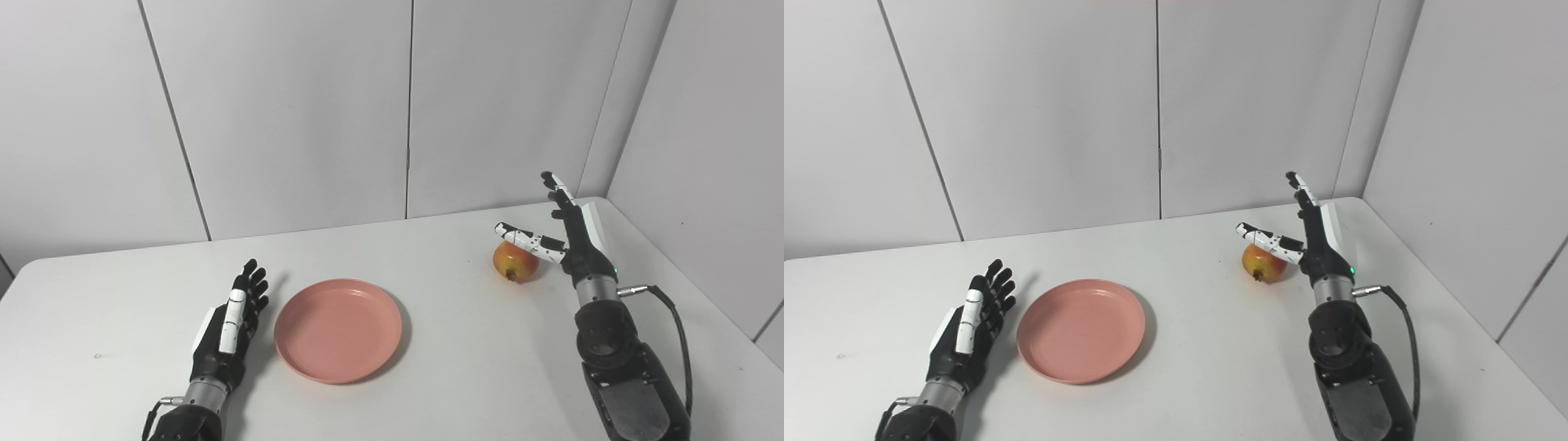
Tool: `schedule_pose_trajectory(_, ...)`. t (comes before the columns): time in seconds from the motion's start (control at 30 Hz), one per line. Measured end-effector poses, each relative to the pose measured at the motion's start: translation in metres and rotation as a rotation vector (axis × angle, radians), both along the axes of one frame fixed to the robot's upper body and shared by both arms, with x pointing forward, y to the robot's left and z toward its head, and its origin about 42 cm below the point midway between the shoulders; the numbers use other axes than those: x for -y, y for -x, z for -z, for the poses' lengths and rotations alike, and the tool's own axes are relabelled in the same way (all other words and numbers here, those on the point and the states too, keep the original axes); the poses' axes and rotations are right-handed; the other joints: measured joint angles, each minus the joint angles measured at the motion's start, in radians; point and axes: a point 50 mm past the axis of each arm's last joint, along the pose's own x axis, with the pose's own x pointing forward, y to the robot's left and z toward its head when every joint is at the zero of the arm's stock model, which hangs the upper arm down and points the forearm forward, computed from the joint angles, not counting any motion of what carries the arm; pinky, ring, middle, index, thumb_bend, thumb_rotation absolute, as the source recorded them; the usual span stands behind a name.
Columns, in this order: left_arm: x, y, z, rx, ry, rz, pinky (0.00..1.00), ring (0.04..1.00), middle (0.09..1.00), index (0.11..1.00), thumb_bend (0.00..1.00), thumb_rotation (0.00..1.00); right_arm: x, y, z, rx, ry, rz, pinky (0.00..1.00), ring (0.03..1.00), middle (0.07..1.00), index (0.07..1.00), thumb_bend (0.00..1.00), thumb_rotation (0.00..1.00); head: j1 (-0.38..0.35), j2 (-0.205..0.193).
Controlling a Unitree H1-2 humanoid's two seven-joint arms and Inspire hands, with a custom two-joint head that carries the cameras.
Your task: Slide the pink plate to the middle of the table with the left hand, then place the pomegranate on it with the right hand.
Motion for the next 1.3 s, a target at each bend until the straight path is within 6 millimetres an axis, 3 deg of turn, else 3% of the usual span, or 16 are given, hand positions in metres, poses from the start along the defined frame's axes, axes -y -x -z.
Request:
schedule_pose_trajectory(0.37, 0.002, -0.004, 0.000, -0.007, 0.018, 0.003, 1.00, 1.000, 1.000, 1.000, 0.69, 1.00, -0.001, -0.001, 0.004, -0.062, 0.032, -0.003, 0.76, 0.859, 0.898, 0.894, 0.81, 0.51, -0.035, -0.015)
schedule_pose_trajectory(0.87, 0.000, -0.001, -0.002, 0.019, 0.062, 0.052, 1.00, 1.000, 1.000, 1.000, 0.71, 1.00, -0.002, -0.004, 0.019, -0.217, 0.040, -0.020, 0.75, 0.867, 0.911, 0.905, 0.86, 0.36, -0.051, -0.034)
schedule_pose_trajectory(1.17, -0.001, 0.003, -0.003, 0.036, 0.053, 0.058, 1.00, 1.000, 1.000, 1.000, 0.70, 1.00, 0.003, -0.005, 0.034, -0.296, 0.056, -0.021, 0.74, 0.862, 0.908, 0.902, 0.87, 0.34, -0.041, -0.028)
schedule_pose_trajectory(1.3, -0.001, 0.004, -0.003, 0.037, 0.051, 0.063, 1.00, 1.000, 1.000, 1.000, 0.69, 1.00, 0.003, -0.006, 0.043, -0.327, 0.063, -0.018, 0.74, 0.851, 0.891, 0.889, 0.87, 0.27, -0.040, -0.025)
